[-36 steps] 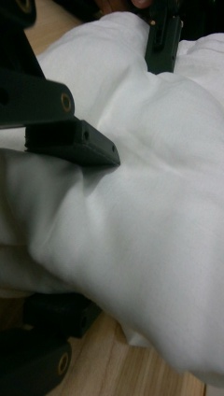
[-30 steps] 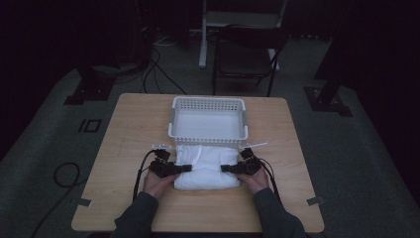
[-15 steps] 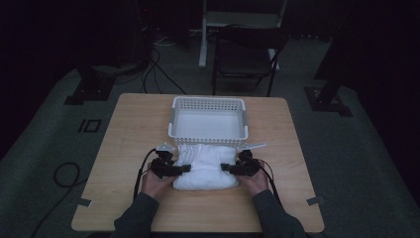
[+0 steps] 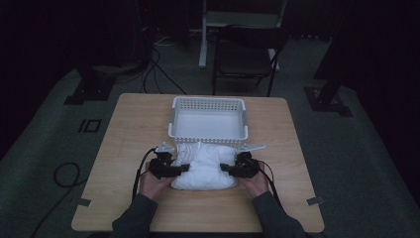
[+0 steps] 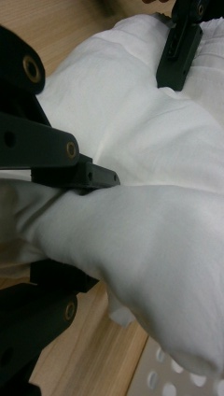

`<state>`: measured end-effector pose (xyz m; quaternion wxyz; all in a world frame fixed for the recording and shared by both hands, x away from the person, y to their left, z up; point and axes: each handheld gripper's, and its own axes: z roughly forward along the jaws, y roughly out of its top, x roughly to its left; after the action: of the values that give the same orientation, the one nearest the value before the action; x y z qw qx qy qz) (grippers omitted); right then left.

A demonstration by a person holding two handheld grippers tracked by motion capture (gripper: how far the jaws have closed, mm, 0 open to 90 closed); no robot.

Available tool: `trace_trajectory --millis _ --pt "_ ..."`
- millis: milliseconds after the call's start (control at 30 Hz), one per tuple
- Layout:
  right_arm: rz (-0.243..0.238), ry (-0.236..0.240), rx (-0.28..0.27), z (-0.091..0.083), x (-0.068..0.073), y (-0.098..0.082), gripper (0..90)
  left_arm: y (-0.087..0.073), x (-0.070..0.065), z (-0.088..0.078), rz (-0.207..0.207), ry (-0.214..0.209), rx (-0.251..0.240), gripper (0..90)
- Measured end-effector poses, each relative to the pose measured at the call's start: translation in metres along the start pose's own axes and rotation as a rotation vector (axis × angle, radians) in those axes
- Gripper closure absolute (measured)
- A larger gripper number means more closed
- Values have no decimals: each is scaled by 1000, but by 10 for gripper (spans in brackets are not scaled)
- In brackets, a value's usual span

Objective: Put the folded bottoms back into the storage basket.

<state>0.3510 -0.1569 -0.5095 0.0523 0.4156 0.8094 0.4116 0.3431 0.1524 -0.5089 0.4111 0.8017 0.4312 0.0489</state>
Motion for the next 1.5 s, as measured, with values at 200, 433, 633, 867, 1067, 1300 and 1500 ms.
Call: trace_trajectory --millis 200,433,633,867,1067,1300,1500 --pt "-10 -2 -21 -6 4 2 632 3 -5 -7 18 15 -19 544" --pt "-26 -8 -43 -14 9 6 632 6 -10 -15 32 20 -38 544" --pt "-34 -12 -56 -21 12 10 632 9 -15 -21 43 23 -57 544" --pt "-56 -24 -70 -31 18 14 631 12 -17 -28 42 10 -75 543" --pt "-68 -27 -81 -37 22 17 631 14 -19 -33 51 11 -88 543" --pt "-89 -40 -94 -45 26 23 632 18 -22 -38 53 2 -106 543" --pt "-98 -41 -108 -50 28 27 632 21 -23 -43 57 0 -117 543"
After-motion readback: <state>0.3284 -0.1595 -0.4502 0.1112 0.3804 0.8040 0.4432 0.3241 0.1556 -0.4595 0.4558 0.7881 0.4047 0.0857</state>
